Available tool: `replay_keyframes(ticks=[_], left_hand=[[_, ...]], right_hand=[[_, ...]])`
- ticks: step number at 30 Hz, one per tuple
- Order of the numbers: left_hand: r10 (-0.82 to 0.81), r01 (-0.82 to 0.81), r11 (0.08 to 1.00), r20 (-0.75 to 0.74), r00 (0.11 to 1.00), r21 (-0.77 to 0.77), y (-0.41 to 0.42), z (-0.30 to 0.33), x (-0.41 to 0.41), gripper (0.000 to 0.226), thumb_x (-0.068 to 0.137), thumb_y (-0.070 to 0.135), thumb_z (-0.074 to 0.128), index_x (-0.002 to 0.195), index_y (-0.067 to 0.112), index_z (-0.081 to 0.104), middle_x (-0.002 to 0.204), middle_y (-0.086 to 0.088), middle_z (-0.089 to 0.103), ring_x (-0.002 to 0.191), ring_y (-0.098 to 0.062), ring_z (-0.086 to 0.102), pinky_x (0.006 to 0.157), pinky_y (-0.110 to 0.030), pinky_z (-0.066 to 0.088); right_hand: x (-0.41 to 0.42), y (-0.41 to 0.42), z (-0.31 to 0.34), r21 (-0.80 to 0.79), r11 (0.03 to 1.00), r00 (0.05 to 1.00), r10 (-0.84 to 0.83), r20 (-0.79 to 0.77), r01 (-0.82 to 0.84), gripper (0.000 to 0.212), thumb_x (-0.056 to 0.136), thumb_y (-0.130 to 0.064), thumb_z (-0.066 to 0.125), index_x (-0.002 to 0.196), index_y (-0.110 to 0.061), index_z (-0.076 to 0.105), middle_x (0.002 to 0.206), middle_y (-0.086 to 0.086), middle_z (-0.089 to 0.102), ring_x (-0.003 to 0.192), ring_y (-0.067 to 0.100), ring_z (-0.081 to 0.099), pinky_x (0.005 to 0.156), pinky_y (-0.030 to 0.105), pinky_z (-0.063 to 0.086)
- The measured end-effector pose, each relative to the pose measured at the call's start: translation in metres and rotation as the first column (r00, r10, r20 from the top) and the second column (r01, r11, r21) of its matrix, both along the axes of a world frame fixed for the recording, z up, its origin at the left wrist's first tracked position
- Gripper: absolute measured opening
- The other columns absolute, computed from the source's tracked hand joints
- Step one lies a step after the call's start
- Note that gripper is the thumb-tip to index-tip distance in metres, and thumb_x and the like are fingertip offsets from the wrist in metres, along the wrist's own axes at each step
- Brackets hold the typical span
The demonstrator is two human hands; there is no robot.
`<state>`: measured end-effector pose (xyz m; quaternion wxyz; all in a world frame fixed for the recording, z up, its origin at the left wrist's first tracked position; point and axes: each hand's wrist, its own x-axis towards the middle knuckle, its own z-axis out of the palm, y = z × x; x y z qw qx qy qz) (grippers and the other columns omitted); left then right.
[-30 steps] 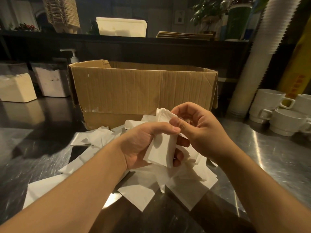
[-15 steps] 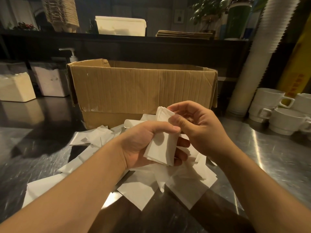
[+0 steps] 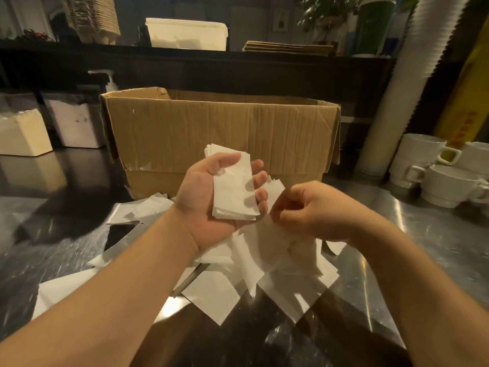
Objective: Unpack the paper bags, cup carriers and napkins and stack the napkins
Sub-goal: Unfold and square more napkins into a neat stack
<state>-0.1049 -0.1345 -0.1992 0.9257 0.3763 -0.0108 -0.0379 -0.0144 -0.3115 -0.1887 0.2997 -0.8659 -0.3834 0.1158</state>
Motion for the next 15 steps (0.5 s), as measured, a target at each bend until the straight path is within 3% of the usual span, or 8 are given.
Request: replay_keyframes(ticks=[2, 5, 8, 10, 12, 15], left_hand=[[0.005, -0.006, 1.0, -0.002, 1.0, -0.012, 0.001, 0.0, 0.0, 0.051, 0.082, 0.031, 0.059, 0.128, 0.008, 0.058, 0.096, -0.01, 0.062, 0.077, -0.024, 0.057, 0.078, -0.036, 0.045], [-0.002, 0.002, 1.0, 0.007, 1.0, -0.005, 0.001, 0.0, 0.0, 0.052, 0.081, 0.033, 0.059, 0.128, 0.009, 0.058, 0.096, -0.009, 0.062, 0.076, -0.023, 0.058, 0.075, -0.034, 0.048], [0.028, -0.028, 1.0, 0.001, 1.0, -0.01, 0.001, 0.001, -0.001, 0.053, 0.08, 0.034, 0.06, 0.127, 0.009, 0.06, 0.095, -0.009, 0.062, 0.074, -0.023, 0.06, 0.069, -0.033, 0.052], [0.036, -0.036, 0.999, -0.004, 0.999, -0.034, 0.001, 0.001, -0.001, 0.052, 0.08, 0.033, 0.06, 0.126, 0.009, 0.06, 0.096, -0.009, 0.062, 0.074, -0.023, 0.059, 0.069, -0.033, 0.052], [0.024, -0.025, 0.999, -0.007, 1.0, -0.048, 0.003, 0.001, 0.0, 0.052, 0.081, 0.033, 0.06, 0.127, 0.009, 0.059, 0.098, -0.009, 0.061, 0.076, -0.023, 0.059, 0.072, -0.033, 0.051], [0.021, -0.022, 0.998, -0.012, 1.0, -0.052, 0.004, 0.001, 0.001, 0.051, 0.082, 0.033, 0.06, 0.127, 0.009, 0.059, 0.098, -0.008, 0.061, 0.077, -0.023, 0.058, 0.075, -0.033, 0.049]], right_hand=[[-0.005, 0.0, 0.0, -0.142, 0.983, 0.993, 0.114, -0.025, -0.117, 0.021, 0.088, -0.031, 0.077, 0.103, -0.042, 0.066, 0.106, -0.02, 0.063, 0.097, 0.007, 0.064, 0.082, 0.02, 0.06], [-0.014, 0.002, -0.002, -0.295, 0.938, 0.983, 0.16, -0.088, -0.179, 0.056, 0.078, -0.035, 0.086, 0.119, -0.049, 0.051, 0.112, -0.025, 0.046, 0.102, 0.011, 0.056, 0.081, 0.021, 0.061], [-0.019, 0.004, -0.007, -0.393, 0.903, 0.981, 0.194, 0.016, -0.172, 0.077, 0.077, -0.041, 0.087, 0.134, -0.055, 0.037, 0.114, -0.021, 0.038, 0.106, 0.01, 0.047, 0.074, 0.015, 0.051], [-0.018, 0.007, -0.011, -0.378, 0.908, 0.973, 0.221, 0.069, -0.179, 0.074, 0.08, -0.041, 0.084, 0.138, -0.057, 0.04, 0.12, -0.018, 0.035, 0.112, 0.009, 0.041, 0.083, 0.015, 0.046], [-0.016, 0.009, -0.015, -0.323, 0.927, 0.966, 0.238, 0.104, -0.193, 0.057, 0.085, -0.04, 0.08, 0.13, -0.057, 0.05, 0.12, -0.019, 0.037, 0.114, 0.009, 0.04, 0.099, 0.023, 0.045], [-0.013, 0.009, -0.015, -0.215, 0.95, 0.965, 0.249, 0.086, -0.226, 0.028, 0.093, -0.039, 0.071, 0.117, -0.052, 0.064, 0.113, -0.026, 0.042, 0.107, 0.007, 0.048, 0.091, 0.017, 0.047]])
